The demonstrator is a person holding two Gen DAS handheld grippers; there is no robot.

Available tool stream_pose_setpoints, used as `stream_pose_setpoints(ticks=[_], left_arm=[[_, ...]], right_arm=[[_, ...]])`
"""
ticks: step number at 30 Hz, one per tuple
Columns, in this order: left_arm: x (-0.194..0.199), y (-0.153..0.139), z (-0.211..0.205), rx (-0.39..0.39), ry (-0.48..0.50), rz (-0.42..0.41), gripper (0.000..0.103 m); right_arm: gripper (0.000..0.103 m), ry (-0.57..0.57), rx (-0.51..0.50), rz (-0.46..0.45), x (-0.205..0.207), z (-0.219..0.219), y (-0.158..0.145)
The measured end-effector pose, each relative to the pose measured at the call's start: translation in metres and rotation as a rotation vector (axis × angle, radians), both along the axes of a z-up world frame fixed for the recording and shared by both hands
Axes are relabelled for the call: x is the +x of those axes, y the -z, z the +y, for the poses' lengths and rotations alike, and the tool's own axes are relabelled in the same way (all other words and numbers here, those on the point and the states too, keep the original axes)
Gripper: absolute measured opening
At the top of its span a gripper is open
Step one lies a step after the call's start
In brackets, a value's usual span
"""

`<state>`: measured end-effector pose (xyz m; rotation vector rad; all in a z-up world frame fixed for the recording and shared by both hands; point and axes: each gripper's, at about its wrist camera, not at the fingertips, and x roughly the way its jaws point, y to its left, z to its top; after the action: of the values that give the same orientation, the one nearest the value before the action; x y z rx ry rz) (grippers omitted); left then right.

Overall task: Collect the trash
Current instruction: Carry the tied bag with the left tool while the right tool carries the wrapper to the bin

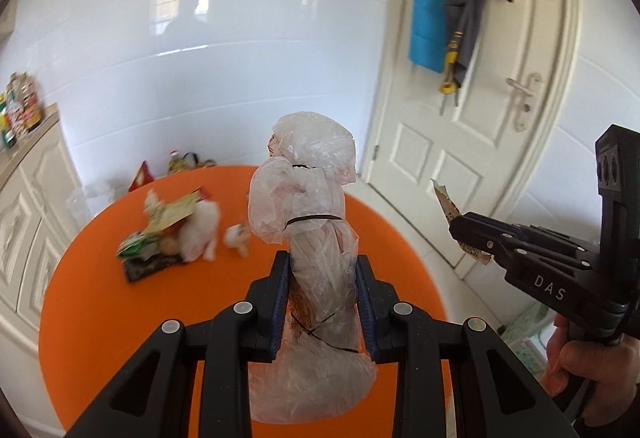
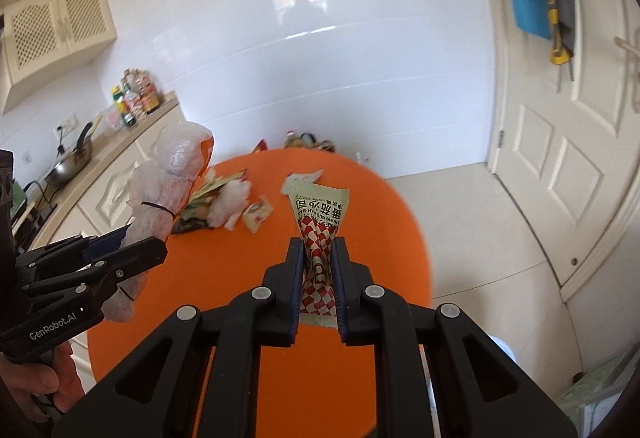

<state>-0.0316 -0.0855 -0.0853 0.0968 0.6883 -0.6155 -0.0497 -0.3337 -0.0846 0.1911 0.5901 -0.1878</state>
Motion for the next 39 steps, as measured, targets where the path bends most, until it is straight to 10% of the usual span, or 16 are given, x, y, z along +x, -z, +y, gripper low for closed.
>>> stream_pose_setpoints(ticks=[15,39], left_arm=[[0.047,0.027,-0.151,0.001,0.349,0.099,0.027],[0.165,0.179,-0.362,0.289,0.466,0.537,0.028]], right_arm=[[0.013,0.340,0.027,-0.014,-0.111,-0.132,-0.005],[0.013,0.510,0.370,0.234,-0.122,-0.278,0.173]])
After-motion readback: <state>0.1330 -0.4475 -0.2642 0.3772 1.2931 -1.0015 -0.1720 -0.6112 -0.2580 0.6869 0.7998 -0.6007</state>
